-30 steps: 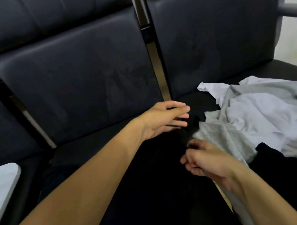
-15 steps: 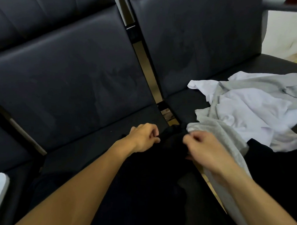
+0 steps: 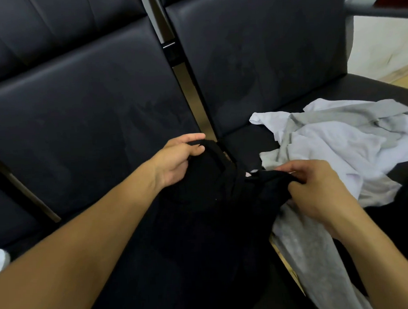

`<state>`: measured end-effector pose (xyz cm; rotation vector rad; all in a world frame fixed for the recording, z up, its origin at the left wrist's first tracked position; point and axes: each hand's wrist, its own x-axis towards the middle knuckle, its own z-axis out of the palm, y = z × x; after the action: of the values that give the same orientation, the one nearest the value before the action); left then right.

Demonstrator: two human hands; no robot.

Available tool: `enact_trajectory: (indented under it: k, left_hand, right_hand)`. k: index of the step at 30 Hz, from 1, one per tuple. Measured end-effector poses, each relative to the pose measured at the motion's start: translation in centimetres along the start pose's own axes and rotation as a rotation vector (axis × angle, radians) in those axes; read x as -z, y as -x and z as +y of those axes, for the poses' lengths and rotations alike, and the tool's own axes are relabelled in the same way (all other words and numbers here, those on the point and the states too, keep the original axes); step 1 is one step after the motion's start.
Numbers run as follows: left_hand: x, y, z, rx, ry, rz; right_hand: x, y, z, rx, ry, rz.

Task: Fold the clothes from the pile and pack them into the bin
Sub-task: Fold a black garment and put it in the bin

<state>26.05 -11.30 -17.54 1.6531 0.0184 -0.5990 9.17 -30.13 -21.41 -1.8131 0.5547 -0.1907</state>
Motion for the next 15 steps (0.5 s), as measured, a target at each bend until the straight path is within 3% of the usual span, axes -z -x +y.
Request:
enact_trajectory:
  k: [5, 8, 10, 12, 14, 15]
  left_hand:
    - [-3.0, -0.6, 1.2, 0.167, 0.255, -0.063]
    - [-3.9, -1.3, 1.7, 0.176, 0.450, -0.031]
    - [-4.4, -1.9, 1.1, 0.088, 0.217, 0.107]
    - [-4.7, -1.8, -0.4, -0.069, -0.315, 0.254]
    - [-5.4, -0.8, -1.8, -0.170, -0.642, 0.185]
    - [-5.8, -0.2, -2.4, -0.123, -0.706, 0.077]
  right_hand:
    - [2.0, 0.4, -1.0, -0.222, -0.540, -0.224]
    - [3.0, 0.2, -0.9, -0.318, -0.838, -0.268]
    - [3.1, 0.2, -0.8, -0.320, -0.972, -0.262]
    - [2.8, 0.1, -0.4, -0.331, -0.961, -0.269]
    - [2.2, -0.3, 0.4, -0.345, -0.820, -0.244]
    - [1.9, -0.3, 0.6, -0.349, -0.741, -0.199]
